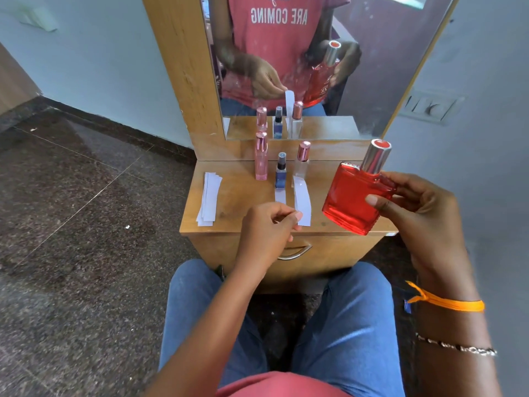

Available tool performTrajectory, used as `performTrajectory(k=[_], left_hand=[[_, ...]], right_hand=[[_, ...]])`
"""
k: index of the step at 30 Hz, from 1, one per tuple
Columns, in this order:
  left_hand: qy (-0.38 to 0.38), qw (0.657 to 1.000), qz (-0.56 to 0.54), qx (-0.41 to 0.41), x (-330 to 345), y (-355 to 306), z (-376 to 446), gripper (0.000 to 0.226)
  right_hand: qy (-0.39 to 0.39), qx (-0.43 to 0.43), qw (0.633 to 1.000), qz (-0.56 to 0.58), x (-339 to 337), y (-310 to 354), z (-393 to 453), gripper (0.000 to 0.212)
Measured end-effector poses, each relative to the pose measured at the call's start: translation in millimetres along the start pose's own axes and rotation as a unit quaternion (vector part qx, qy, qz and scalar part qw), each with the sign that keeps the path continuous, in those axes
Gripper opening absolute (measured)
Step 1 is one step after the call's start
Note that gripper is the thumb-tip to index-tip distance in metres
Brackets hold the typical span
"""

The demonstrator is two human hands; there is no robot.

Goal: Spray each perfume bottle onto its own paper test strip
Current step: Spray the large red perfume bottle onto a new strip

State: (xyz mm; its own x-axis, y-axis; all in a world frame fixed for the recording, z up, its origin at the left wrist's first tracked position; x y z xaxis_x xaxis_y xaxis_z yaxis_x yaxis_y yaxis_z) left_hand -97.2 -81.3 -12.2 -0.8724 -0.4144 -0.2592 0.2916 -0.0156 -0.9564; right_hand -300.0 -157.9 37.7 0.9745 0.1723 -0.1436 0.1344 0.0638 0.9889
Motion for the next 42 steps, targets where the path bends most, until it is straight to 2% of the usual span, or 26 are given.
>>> performTrajectory(k=[7,14,22,25,29,33,34,38,42], left_hand=[[0.046,0.999,0.018,-0.012,32,5,7,0.011],[0.043,0.997,0.063,-0.024,44,7,22,0.014],[0.040,0.976,0.214,-0.006,45,9,34,0.021],[0.038,0.969,0.245,-0.002,43,7,35,0.025],[0.028,0.954,0.297,0.040,41,0,34,0.026],[0.007,0.943,0.319,0.101,38,-6,29,0.014],[0.014,0.942,0.315,0.115,39,-7,28,0.013],[0.088,0.931,0.324,0.146,52,-1,24,0.034],[0.113,0.920,0.340,0.157,54,8,20,0.032]], right_hand=[[-0.025,-0.005,1.000,-0.002,-19,-2,-1,0.035],[-0.046,-0.005,0.999,-0.018,-20,-4,0,0.036],[-0.211,-0.028,0.977,-0.026,0,-3,5,0.029],[-0.232,-0.044,0.971,-0.043,19,0,13,0.027],[-0.236,-0.067,0.967,-0.074,40,1,25,0.029],[-0.236,-0.082,0.964,-0.093,53,-1,35,0.031],[-0.237,-0.083,0.963,-0.099,56,-2,37,0.031],[-0.249,-0.084,0.959,-0.106,66,-4,48,0.031],[-0.244,-0.078,0.960,-0.115,72,-11,54,0.032]])
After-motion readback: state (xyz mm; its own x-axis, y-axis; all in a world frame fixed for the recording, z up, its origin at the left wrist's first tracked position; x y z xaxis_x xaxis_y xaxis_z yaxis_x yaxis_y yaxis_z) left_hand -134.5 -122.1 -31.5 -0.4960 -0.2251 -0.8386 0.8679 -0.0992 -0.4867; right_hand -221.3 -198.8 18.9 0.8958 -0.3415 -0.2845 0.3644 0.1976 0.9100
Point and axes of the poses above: each hand's wrist, its own z-axis towards the middle knuckle, its own x-axis out of the palm, y = z × x, the point moved 5 cm from there along z, towards the middle knuckle, and after that the axes turned 12 degrees about x, right-handed, at the moved point
